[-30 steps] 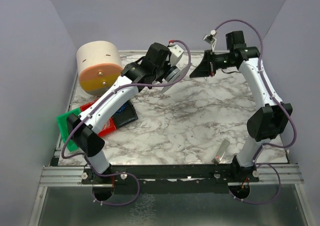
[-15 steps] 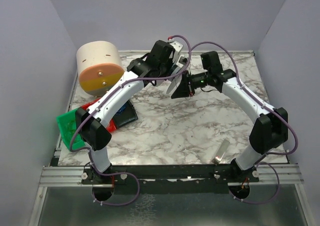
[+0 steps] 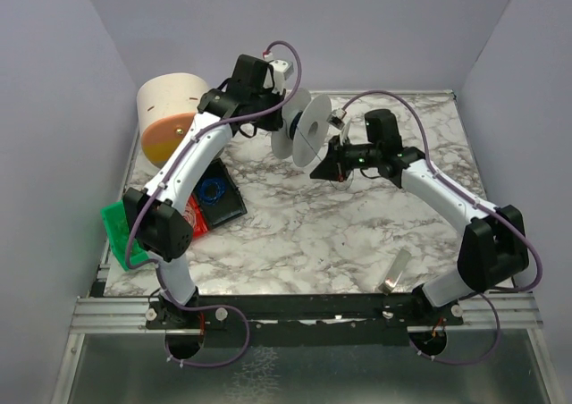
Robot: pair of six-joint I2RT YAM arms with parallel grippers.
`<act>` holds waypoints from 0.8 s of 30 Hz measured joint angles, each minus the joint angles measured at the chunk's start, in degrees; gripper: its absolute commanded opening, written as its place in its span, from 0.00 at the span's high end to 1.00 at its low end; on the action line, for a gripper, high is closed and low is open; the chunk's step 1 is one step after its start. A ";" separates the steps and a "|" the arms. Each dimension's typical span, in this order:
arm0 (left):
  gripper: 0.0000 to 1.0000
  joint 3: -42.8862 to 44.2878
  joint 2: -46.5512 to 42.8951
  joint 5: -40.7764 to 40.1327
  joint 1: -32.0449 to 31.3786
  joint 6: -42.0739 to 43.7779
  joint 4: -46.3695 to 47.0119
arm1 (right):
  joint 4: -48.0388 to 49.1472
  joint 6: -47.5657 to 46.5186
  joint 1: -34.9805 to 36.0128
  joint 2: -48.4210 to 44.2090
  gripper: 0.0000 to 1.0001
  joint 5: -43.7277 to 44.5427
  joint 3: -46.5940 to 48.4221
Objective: Wrap the cables
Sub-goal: Wrap the cable around the cable reel.
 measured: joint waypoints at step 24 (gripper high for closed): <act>1.00 -0.04 -1.31 5.46 7.78 -8.00 1.62 | -0.22 -1.53 5.70 3.93 1.00 1.18 -1.20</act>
